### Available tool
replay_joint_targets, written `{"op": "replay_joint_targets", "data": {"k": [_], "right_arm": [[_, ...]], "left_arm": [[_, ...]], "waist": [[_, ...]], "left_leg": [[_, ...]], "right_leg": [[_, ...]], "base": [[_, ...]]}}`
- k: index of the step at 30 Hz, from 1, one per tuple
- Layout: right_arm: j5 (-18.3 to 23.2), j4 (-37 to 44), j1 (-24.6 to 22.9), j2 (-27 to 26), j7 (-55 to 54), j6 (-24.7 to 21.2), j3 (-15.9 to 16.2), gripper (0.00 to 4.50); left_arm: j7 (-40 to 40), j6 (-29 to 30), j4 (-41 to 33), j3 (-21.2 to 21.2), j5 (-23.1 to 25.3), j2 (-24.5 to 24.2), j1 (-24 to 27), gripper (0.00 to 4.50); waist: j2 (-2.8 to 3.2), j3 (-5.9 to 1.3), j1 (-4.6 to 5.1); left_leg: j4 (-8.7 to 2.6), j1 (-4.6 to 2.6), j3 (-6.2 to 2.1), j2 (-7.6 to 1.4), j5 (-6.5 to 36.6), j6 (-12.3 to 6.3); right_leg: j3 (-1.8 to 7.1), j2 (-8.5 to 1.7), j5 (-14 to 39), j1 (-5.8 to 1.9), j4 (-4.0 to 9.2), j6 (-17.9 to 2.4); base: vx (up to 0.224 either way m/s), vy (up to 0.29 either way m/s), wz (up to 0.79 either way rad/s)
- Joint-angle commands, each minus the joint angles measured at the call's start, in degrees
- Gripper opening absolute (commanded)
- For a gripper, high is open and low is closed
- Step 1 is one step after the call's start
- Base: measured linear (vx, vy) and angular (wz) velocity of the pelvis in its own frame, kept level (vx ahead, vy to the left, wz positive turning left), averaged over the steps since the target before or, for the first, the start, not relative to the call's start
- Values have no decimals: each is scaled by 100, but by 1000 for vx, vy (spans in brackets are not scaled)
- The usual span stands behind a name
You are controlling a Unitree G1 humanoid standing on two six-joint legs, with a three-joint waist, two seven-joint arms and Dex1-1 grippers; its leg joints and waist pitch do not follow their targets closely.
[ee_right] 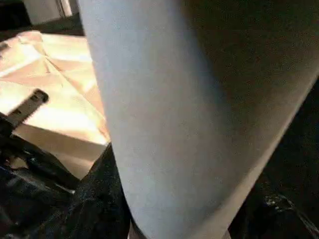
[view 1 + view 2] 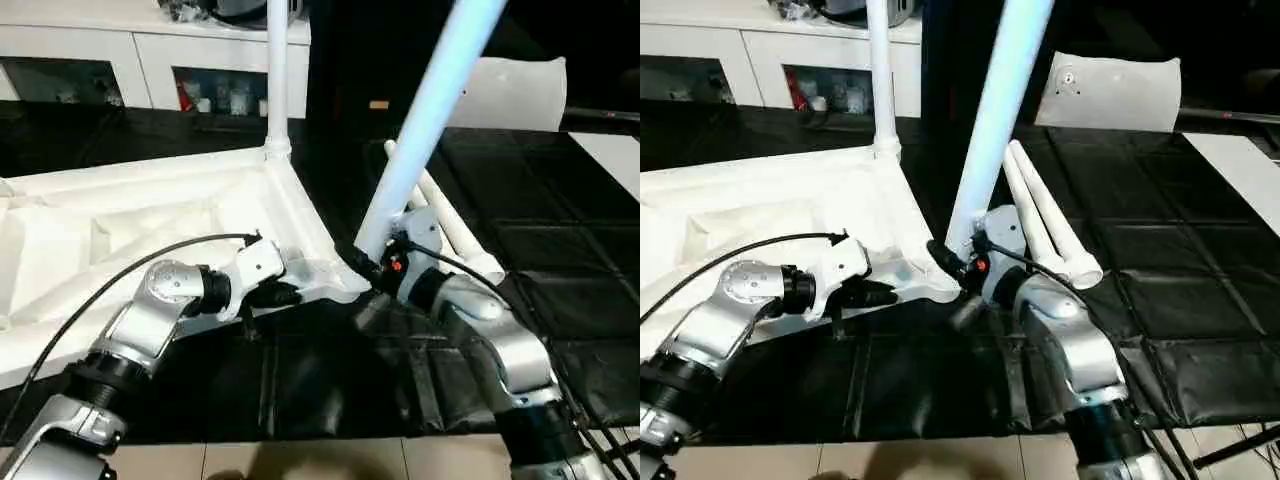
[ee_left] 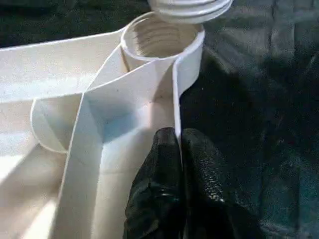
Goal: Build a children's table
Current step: Insert table leg to table base
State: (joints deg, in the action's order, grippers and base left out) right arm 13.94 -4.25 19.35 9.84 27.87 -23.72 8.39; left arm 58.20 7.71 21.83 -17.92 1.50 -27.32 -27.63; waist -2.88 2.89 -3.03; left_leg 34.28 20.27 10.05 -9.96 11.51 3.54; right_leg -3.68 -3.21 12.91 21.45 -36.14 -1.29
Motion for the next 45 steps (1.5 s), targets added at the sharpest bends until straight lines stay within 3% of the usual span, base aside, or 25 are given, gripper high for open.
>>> {"op": "replay_joint_targets", "data": {"k": [1,3,5,6,7,10,11,14,20,28,32,39,43,45], "right_arm": [[32,-54,164,9,6,-71,-96,193],[26,-149,217,58,230,53,-24,193],[14,-289,281,67,377,237,4,193],[21,-486,379,130,684,405,100,193],[39,-546,405,149,789,436,127,193],[184,-669,448,177,1094,325,151,193],[213,-687,450,196,1187,291,164,193],[186,-772,472,205,1268,314,186,193],[35,-1149,616,232,1441,469,279,193],[-77,-1352,705,288,1645,458,391,193],[-95,-1296,670,344,1762,324,503,193],[-54,-1055,577,461,2026,112,578,193],[-83,-1084,578,485,2022,137,584,193],[-132,-1230,616,451,1921,237,542,193]], "left_arm": [[30,46,235,-194,273,-87,38,0],[54,10,226,-186,259,-87,31,0],[116,-85,212,-195,250,-102,31,0],[209,-341,193,-186,203,-118,61,0],[230,-418,193,-188,197,-126,68,0],[306,-592,262,-229,197,-159,46,0],[373,-595,298,-227,163,-160,25,0],[592,-628,350,-229,67,-172,-19,0],[1203,-589,255,-301,-134,-313,-45,0],[1440,-566,321,-347,-83,-447,-78,0],[1178,-614,480,-300,41,-386,-167,0],[936,-545,568,-304,221,-400,-202,0],[1153,-542,490,-327,131,-436,-181,0],[1359,-486,375,-346,18,-473,-145,0]], "waist": [[65,-295,5],[85,-290,2],[50,-292,2],[78,-293,-2],[62,-296,20],[56,-313,6],[26,-317,8],[39,-318,-8],[59,-304,-29],[48,-309,-23],[39,-291,-34],[24,-247,-33],[16,-252,-23],[34,-271,-20]], "left_leg": [[-454,-58,-133,-371,901,89],[-457,-55,-136,-374,925,108],[-456,-52,-131,-377,936,97],[-452,-53,-134,-375,931,90],[-450,-32,-138,-366,952,70],[-435,-32,-131,-380,721,-25],[-433,-34,-125,-381,676,-53],[-423,-37,-114,-373,558,-107],[-441,-64,-113,-385,782,7],[-444,-66,-112,-384,743,34],[-453,-73,-115,-391,838,29],[-489,-107,-151,-404,1426,172],[-497,-97,-159,-407,1411,189],[-492,-83,-154,-408,1237,176]], "right_leg": [[382,-565,835,-197,458,-1055],[382,-566,847,-199,453,-1061],[385,-572,822,-203,461,-1059],[383,-576,813,-200,456,-1085],[377,-568,824,-219,458,-1101],[379,-567,466,-226,416,-1160],[377,-565,383,-227,412,-1177],[371,-565,228,-223,392,-1256],[373,-578,579,-201,419,-1258],[373,-571,409,-212,396,-1278],[373,-576,637,-204,424,-1243],[388,-611,1909,-153,552,-942],[388,-609,1889,-145,554,-913],[389,-606,1547,-157,515,-990]], "base": [[0,0,0],[0,0,0],[0,0,0],[0,0,0],[0,0,0],[0,0,0],[0,0,0],[0,0,0],[0,0,0],[0,0,0],[0,0,0],[0,0,0],[0,0,0],[0,0,0]]}}
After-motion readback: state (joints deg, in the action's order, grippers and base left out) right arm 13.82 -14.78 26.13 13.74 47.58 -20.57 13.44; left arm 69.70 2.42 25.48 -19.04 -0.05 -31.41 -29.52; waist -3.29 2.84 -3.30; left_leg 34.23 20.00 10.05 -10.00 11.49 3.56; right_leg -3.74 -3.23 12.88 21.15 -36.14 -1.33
